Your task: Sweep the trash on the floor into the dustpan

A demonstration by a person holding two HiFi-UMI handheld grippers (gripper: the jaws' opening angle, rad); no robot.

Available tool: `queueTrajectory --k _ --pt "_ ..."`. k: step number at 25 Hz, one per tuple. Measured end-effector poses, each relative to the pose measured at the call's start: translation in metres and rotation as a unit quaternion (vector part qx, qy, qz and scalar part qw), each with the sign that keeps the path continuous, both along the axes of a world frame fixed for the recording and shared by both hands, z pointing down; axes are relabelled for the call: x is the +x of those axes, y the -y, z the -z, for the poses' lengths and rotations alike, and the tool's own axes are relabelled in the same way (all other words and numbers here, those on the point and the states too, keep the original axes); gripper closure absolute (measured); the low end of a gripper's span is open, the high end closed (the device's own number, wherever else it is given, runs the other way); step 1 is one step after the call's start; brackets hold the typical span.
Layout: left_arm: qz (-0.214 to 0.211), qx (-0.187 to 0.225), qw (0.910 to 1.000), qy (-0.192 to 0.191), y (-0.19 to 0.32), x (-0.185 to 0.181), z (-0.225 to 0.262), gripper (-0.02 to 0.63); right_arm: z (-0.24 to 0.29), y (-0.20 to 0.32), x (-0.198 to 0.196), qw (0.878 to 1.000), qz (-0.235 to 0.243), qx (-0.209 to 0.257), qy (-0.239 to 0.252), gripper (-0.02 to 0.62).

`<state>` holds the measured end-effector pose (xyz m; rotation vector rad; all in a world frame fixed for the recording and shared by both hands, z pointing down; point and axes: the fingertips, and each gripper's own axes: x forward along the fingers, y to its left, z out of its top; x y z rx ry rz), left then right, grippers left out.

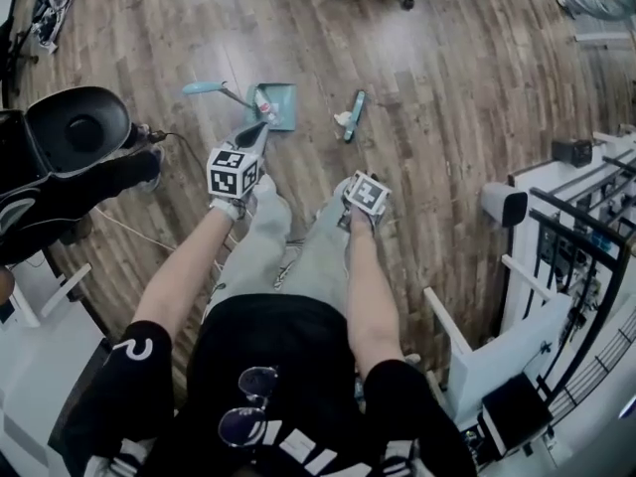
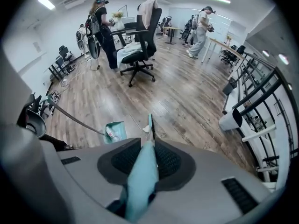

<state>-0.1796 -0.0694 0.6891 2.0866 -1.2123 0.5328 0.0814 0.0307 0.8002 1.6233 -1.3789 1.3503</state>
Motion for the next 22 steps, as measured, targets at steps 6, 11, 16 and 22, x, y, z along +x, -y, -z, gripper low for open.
queueTrajectory --k 6,11,16,22 --pt "0.034 0.005 0.9994 0.007 0.003 -0.081 -0.001 0.608 0.000 0.020 -0.077 1.000 0.027 0.002 0.006 0.511" --pt "0.056 0.005 0.9984 0.009 -0.002 -0.137 -0.004 0.608 0.001 0.037 -0.134 0.998 0.064 0.014 -0.006 0.509" --pt "0.074 0.004 0.9972 0.011 -0.006 -0.174 -0.005 0.607 0.008 0.049 -0.179 0.995 0.098 0.023 0.010 0.511" --pt "0.089 0.009 0.9960 0.010 -0.002 -0.196 0.003 0.607 0.018 0.052 -0.185 0.993 0.114 0.026 0.000 0.511"
